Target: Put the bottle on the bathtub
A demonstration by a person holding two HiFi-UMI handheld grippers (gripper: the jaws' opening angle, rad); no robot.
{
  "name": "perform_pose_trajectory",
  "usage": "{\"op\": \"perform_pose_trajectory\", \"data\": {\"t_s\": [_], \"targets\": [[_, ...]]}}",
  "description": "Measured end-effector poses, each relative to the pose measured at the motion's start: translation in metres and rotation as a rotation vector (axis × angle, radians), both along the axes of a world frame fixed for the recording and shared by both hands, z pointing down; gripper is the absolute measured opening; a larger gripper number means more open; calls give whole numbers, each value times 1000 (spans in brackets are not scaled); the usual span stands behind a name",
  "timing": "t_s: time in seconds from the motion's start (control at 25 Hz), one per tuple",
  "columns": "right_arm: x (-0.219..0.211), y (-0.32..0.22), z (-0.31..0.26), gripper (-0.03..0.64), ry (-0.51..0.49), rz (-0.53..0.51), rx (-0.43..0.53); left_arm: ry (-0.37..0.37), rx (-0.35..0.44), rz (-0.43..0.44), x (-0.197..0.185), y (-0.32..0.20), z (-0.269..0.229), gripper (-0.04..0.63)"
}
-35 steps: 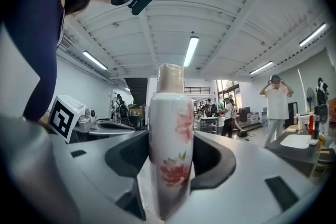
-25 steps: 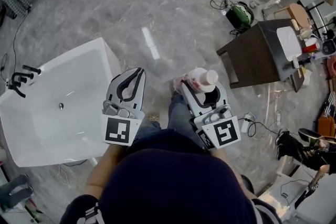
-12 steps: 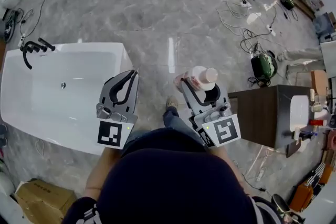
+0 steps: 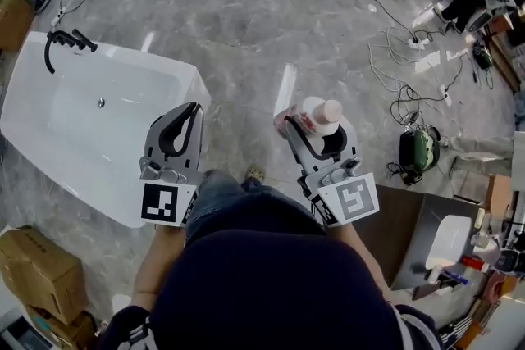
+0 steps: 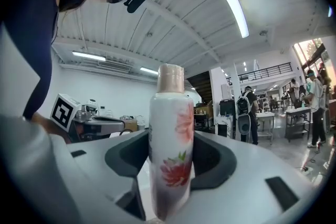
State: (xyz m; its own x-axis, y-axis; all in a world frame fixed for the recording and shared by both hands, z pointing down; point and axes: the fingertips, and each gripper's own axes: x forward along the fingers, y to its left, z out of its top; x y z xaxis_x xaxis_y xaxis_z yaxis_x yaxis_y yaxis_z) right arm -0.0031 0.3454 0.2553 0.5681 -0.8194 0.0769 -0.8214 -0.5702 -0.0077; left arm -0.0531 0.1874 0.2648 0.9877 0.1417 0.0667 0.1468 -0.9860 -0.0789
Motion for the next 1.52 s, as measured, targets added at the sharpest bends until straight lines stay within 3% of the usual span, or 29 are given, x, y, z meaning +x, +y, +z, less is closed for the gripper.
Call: {"op": "perform_pose_trajectory", "data": {"t_s": [0.48,0.68,0.92,1.28,1.52], "targets": [[47,-30,18,246,-51,-144,-8,-63,3,-144,24,-26,15,35],[79,-53,24,245,-55,-176,-23,-63,-16,-145,64,-43,29,35],[132,-89,16,245,-13,-238,-16,-7,-36,-172,120,-63,30,35],[194,-214,19,245,-23,-458,1,-17,-6,-291,166,-150,24,35],[203,-291,36,245,-46,-634,-11,-30,-12,-401,172,-198,31,35]]}}
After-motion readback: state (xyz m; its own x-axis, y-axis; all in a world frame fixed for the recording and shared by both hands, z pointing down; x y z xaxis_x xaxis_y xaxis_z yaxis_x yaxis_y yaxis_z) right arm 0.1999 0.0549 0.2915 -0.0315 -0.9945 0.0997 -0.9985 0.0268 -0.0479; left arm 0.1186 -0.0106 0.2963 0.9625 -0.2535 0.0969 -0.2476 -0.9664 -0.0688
